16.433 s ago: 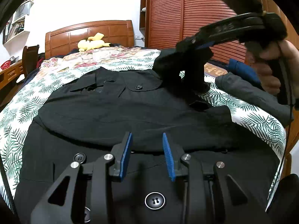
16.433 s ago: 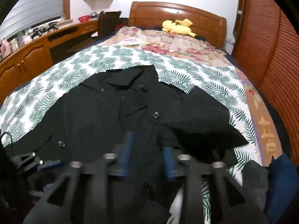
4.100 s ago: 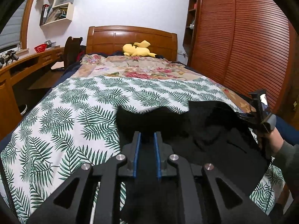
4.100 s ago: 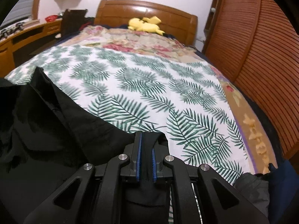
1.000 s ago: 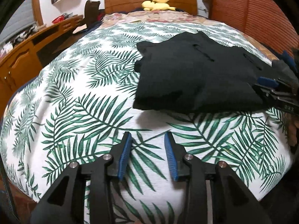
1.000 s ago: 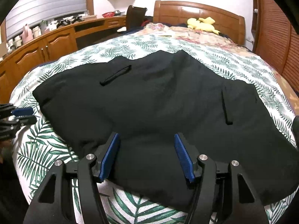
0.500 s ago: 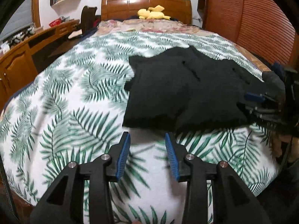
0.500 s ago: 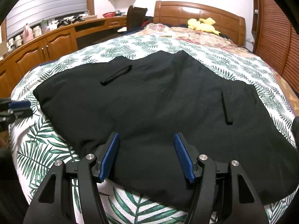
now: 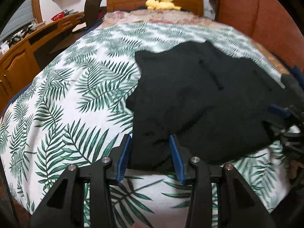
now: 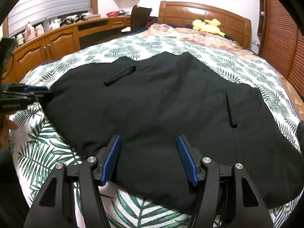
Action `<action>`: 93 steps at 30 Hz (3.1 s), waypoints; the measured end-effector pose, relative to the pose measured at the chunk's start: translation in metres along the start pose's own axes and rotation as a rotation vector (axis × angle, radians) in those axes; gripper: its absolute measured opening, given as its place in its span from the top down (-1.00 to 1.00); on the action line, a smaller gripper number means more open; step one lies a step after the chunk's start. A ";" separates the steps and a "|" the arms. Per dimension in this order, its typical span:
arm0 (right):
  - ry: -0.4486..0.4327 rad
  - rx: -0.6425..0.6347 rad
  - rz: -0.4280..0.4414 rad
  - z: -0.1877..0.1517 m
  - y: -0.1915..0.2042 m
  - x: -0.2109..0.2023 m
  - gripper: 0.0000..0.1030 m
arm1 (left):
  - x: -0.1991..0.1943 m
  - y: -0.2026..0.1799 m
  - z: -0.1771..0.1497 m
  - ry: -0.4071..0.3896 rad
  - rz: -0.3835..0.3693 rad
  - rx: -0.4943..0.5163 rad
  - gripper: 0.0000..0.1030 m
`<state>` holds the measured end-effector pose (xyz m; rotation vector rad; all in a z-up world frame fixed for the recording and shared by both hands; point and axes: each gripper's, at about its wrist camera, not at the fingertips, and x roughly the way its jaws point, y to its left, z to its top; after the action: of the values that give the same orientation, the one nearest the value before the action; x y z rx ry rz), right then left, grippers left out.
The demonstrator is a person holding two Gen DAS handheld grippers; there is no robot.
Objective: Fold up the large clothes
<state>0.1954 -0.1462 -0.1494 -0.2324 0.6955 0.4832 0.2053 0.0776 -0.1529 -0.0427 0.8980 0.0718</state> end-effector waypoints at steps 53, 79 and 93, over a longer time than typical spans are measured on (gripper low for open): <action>0.004 -0.017 0.040 -0.009 -0.019 -0.024 -0.21 | -0.043 -0.020 0.019 -0.103 -0.058 -0.003 0.86; -0.109 0.252 -0.102 -0.084 -0.183 -0.154 -0.21 | -0.116 -0.301 0.105 -0.211 -0.367 0.389 0.81; -0.133 0.222 -0.071 -0.071 -0.161 -0.152 -0.21 | -0.131 -0.263 0.073 -0.256 -0.380 0.381 0.45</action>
<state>0.1353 -0.3637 -0.0941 -0.0155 0.6033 0.3463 0.2018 -0.1855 -0.0034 0.1481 0.6234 -0.4388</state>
